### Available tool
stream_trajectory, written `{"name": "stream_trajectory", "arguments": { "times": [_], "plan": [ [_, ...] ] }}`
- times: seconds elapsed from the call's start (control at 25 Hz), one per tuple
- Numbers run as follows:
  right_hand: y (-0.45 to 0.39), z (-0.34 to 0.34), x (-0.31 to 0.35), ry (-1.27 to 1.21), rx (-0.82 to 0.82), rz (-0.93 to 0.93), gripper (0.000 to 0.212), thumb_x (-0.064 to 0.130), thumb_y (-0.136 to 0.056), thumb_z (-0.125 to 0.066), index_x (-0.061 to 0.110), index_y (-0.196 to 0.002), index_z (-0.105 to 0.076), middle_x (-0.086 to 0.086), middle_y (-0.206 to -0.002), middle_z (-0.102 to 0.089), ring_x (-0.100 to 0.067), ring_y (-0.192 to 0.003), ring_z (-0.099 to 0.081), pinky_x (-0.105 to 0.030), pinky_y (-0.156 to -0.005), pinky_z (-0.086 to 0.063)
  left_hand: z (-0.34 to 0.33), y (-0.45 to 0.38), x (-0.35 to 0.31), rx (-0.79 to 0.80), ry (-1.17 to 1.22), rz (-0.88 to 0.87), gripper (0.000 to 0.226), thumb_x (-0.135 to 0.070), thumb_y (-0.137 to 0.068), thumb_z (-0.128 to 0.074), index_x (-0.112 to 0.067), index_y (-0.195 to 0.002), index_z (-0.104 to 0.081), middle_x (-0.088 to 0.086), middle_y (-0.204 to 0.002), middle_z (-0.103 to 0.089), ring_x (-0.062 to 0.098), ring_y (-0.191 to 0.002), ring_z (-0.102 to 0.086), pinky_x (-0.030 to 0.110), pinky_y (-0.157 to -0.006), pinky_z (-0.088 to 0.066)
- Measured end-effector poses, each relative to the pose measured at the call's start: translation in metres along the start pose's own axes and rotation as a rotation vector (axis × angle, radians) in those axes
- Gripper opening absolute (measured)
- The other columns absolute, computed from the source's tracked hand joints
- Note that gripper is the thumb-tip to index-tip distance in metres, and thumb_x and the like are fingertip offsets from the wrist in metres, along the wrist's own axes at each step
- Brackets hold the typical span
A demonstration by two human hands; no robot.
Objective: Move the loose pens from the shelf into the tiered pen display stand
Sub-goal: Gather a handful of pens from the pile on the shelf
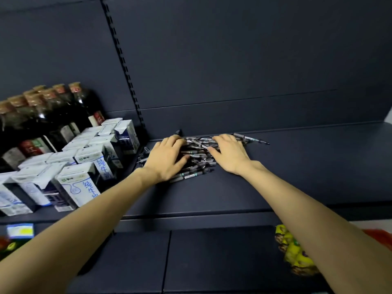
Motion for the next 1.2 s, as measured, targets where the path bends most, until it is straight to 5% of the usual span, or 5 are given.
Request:
{"name": "stream_trajectory", "arguments": {
  "times": [0.16,0.44,0.64,0.8,1.2],
  "plan": [
    [-0.001,-0.004,0.014,-0.008,0.04,0.049,0.052,0.047,-0.106,-0.043,0.014,-0.147,-0.047,-0.008,-0.149,-0.048,-0.029,-0.142,-0.037,-0.046,-0.115,-0.03,-0.004,0.01,0.005,0.101,-0.038,-0.018,0.075,-0.066,-0.094,-0.023,-0.016,-0.144,-0.047,0.008,-0.146,-0.05,0.034,-0.129,-0.051,0.046,-0.103,-0.044],
    [0.007,-0.004,0.025,-0.028,0.039,0.059,0.05,0.044,-0.105,-0.044,0.017,-0.147,-0.046,-0.005,-0.148,-0.049,-0.026,-0.142,-0.036,-0.044,-0.115,-0.028,-0.005,0.006,0.001,0.22,-0.036,-0.064,0.075,-0.044,-0.088,-0.041,-0.012,-0.156,-0.036,0.007,-0.158,-0.039,0.032,-0.141,-0.041,0.041,-0.112,-0.038],
    [0.015,0.012,0.028,-0.005,-0.009,0.043,0.047,0.036,-0.106,-0.045,0.017,-0.149,-0.045,-0.004,-0.15,-0.047,-0.026,-0.143,-0.035,-0.043,-0.116,-0.027,0.001,-0.001,0.001,0.2,0.01,-0.067,0.087,-0.049,-0.076,-0.052,-0.014,-0.154,-0.037,0.008,-0.154,-0.043,0.033,-0.138,-0.045,0.041,-0.111,-0.041],
    [0.022,0.022,0.019,0.008,-0.042,-0.019,0.045,0.028,-0.105,-0.043,0.017,-0.149,-0.046,-0.004,-0.15,-0.047,-0.026,-0.143,-0.035,-0.043,-0.116,-0.027,0.005,-0.016,-0.026,0.177,-0.059,-0.194,0.082,-0.05,-0.087,-0.064,-0.015,-0.155,-0.037,0.005,-0.153,-0.043,0.029,-0.135,-0.046,0.038,-0.11,-0.039],
    [0.037,0.043,-0.025,0.021,-0.047,-0.145,0.045,0.031,-0.106,-0.042,0.017,-0.149,-0.046,-0.005,-0.151,-0.048,-0.027,-0.143,-0.036,-0.044,-0.114,-0.029,-0.011,-0.056,-0.05,0.233,-0.048,-0.209,0.08,-0.056,-0.096,-0.054,-0.02,-0.161,-0.024,0.004,-0.167,-0.025,0.029,-0.151,-0.027,0.045,-0.12,-0.029]
  ]
}}
Point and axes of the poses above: each hand's wrist, its own y-axis away from the middle knuckle, its own z-axis out of the back of the hand, x = y × z, the point moved 10 cm from there along -y, towards the middle knuckle
